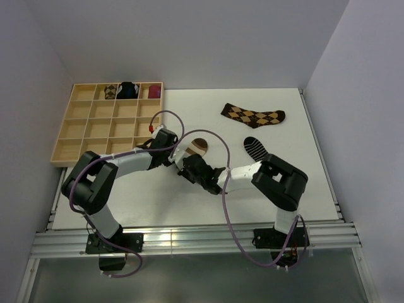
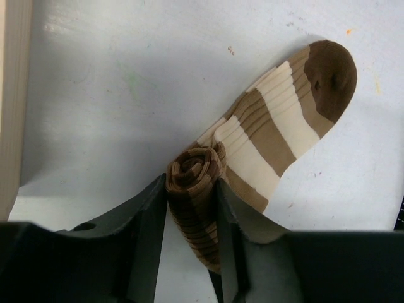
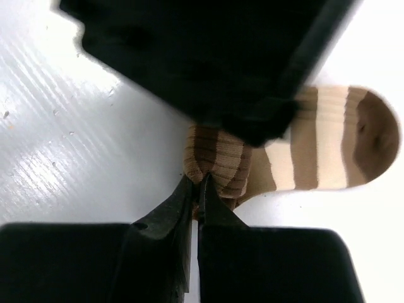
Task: Roll the socks
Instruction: Roll the sock at the center of the board.
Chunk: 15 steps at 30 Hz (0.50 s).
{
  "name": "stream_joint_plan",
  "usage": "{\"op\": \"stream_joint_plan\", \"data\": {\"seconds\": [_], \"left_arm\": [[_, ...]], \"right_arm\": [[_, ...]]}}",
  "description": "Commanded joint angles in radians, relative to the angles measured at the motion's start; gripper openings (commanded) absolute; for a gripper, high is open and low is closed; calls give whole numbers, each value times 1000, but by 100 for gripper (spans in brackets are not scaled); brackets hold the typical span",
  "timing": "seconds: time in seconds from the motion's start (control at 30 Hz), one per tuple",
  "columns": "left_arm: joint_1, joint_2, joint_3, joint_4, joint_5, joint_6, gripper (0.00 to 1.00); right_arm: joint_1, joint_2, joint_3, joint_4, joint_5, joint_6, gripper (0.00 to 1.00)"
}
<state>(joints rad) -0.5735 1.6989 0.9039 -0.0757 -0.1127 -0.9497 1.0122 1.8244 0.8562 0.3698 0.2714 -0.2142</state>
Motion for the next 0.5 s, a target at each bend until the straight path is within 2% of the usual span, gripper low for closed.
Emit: {"op": "stream_joint_plan", "data": {"seconds": [0.0,0.17,0.27,0.47], "left_arm": [[-9,-31,23,-56,8,25,41],[-6,-62,12,-46,-18,-3,58],[-3,-103,-22,-21,-45,-35,65],[3,-205,-121,43,-82,-99,70]], "right_arm": [[-86,-49,-14,-43,-231,122,0],[-187,-57,12,-95,-463,168,0],[-228,-47,33,-117,-604,202,0],[-333,12,84,-132,-849,280,0]]}}
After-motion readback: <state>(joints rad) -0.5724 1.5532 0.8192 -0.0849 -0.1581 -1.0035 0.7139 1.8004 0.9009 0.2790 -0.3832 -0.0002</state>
